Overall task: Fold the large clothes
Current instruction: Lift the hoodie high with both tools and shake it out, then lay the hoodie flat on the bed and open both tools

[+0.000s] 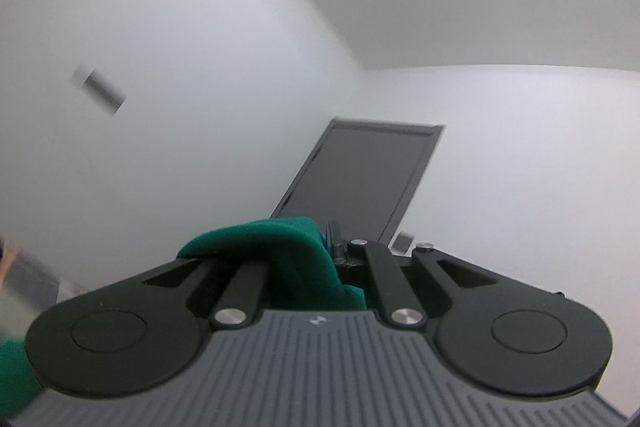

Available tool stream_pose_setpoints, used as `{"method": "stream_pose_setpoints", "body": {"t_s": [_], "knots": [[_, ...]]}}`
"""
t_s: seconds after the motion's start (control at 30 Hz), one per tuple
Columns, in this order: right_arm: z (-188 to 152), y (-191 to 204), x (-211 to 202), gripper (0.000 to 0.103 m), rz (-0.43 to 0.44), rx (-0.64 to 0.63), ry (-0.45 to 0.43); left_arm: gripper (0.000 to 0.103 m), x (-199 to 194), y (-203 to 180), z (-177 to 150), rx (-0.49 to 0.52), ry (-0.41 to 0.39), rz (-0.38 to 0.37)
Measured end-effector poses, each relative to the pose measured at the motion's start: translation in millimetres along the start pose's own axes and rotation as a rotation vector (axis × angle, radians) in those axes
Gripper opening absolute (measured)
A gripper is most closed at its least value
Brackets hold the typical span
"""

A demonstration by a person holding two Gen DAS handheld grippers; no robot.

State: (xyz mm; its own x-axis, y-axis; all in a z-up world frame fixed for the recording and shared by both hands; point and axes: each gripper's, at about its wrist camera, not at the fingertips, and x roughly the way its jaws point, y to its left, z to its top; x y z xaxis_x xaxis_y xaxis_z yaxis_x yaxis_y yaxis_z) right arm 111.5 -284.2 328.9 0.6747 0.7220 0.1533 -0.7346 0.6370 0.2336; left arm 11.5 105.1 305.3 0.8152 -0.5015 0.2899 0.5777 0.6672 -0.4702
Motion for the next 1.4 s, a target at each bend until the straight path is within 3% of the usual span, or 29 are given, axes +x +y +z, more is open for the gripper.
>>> {"method": "stream_pose_setpoints", "body": {"t_s": [0.23, 0.4, 0.57, 0.8, 1.07, 1.4], "knots": [[93.7, 17.0, 33.4, 0.022, -0.014, -0.079, -0.087, 0.008, 35.3, -63.4, 94.3, 0.100, -0.026, -0.025], [99.7, -9.0, 80.7, 0.022, -0.115, -0.091, -0.059, 0.008, 90.9, -44.4, 110.1, 0.126, 0.033, 0.077], [30.7, -76.8, 115.9, 0.022, -0.209, -0.024, 0.036, 0.008, 143.3, 32.1, 61.8, 0.133, 0.131, 0.203], [-98.9, -157.0, 161.1, 0.022, -0.325, -0.005, 0.170, 0.009, 207.9, 188.4, -52.4, 0.057, 0.286, 0.336], [-235.5, -258.5, 235.1, 0.022, -0.394, 0.027, 0.265, 0.009, 254.9, 367.3, -166.5, -0.092, 0.359, 0.394], [-347.4, -337.1, 274.3, 0.022, -0.424, 0.054, 0.417, 0.009, 279.7, 499.2, -259.2, -0.201, 0.462, 0.455]]}}
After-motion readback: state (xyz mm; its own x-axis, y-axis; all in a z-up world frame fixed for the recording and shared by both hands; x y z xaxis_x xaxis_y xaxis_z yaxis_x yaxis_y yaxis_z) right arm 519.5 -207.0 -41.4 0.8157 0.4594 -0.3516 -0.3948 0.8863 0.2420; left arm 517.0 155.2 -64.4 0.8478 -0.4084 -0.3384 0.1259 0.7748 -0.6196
